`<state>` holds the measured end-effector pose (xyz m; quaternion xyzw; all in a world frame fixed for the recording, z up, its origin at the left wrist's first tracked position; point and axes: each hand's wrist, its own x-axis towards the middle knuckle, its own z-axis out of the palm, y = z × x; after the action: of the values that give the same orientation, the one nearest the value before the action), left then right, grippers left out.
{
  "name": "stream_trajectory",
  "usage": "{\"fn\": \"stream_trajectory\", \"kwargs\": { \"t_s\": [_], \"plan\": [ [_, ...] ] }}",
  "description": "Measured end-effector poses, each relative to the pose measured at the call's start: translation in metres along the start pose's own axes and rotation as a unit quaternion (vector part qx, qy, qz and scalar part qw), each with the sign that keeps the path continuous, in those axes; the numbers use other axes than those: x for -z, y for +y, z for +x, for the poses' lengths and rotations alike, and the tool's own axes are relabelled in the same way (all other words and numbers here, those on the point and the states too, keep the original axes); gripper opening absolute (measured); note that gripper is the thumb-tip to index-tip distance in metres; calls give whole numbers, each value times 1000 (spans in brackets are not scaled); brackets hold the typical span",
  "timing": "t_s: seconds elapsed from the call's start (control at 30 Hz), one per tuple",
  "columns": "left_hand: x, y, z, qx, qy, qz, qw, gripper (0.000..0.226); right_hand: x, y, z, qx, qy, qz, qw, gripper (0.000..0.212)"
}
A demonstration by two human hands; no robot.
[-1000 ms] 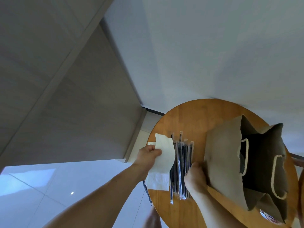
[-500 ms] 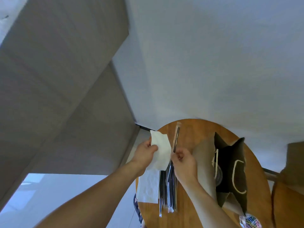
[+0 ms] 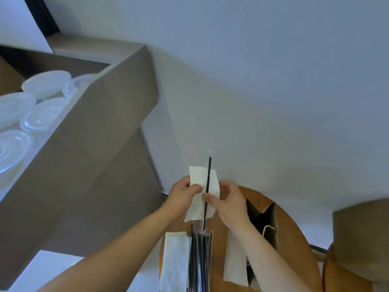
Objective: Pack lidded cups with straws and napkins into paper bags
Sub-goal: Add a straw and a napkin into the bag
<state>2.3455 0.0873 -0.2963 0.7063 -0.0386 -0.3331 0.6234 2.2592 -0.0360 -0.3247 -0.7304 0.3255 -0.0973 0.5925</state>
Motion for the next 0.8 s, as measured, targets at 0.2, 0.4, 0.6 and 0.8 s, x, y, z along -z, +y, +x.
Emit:
{"fn": "stream_trajectory", "kwargs": {
  "t_s": [0.2, 0.4, 0.6, 0.8],
  "plan": [
    [-35, 46, -16, -35, -59, 27, 997, 29, 50, -26, -3, 14, -42, 121, 992, 30],
    [-69, 62, -27, -60, -141, 31, 988, 29, 89, -29, -10, 67, -1, 104, 992, 16],
    [-79, 29, -12, -73, -149, 194, 967, 38, 122, -21, -8, 76, 146, 97, 982, 17],
    [-80, -32, -20, 73, -333, 442, 830, 73, 121, -3, -1, 21, 225, 80, 971, 12]
  ]
}}
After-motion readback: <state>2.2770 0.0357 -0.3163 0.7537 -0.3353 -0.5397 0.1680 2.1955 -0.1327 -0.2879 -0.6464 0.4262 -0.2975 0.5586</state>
